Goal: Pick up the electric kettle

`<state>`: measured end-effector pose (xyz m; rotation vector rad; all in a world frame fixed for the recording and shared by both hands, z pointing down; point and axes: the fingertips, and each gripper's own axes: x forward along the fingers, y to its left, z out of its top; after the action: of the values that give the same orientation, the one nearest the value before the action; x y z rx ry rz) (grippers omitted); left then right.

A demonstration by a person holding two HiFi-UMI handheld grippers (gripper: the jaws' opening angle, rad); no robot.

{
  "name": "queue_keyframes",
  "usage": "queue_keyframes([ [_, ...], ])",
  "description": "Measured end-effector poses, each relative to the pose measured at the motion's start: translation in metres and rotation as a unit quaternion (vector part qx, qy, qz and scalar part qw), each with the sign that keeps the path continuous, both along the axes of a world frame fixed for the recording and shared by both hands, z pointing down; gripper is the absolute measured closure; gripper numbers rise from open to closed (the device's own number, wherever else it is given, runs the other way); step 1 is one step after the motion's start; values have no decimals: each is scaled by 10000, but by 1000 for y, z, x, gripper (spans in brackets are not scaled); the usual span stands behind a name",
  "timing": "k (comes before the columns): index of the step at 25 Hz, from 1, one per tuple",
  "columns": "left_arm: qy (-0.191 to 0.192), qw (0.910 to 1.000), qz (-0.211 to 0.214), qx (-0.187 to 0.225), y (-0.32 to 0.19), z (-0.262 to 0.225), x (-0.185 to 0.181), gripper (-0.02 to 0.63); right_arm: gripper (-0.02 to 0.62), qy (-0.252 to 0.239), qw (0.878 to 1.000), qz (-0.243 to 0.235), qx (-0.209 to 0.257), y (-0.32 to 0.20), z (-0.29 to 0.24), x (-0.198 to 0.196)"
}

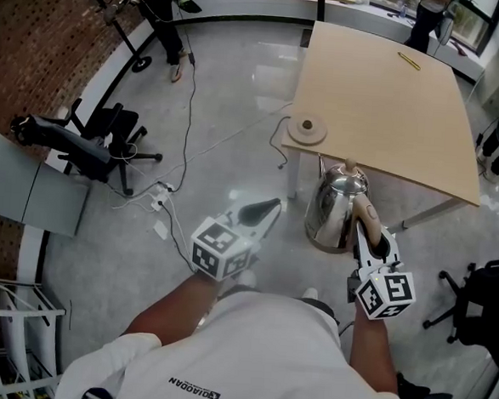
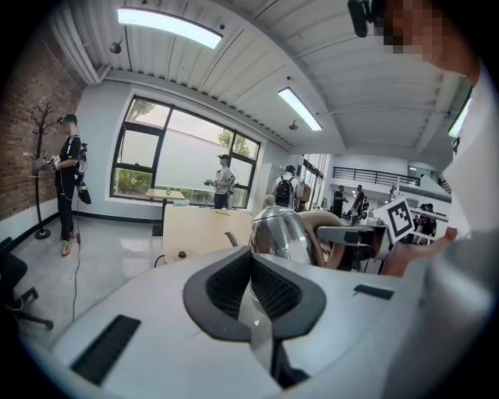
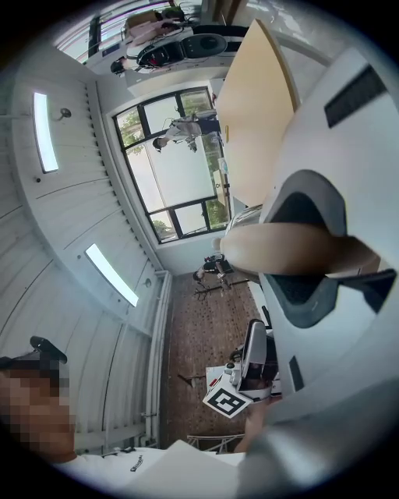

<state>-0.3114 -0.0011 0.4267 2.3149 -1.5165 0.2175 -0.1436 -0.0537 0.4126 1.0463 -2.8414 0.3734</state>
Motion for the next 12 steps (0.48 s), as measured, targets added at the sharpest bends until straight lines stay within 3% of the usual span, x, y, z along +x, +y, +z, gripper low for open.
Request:
queue_keyframes([
  [12, 135, 9999, 66, 34, 12, 8, -30, 611, 511, 161, 9998, 99, -42, 11, 3, -28],
])
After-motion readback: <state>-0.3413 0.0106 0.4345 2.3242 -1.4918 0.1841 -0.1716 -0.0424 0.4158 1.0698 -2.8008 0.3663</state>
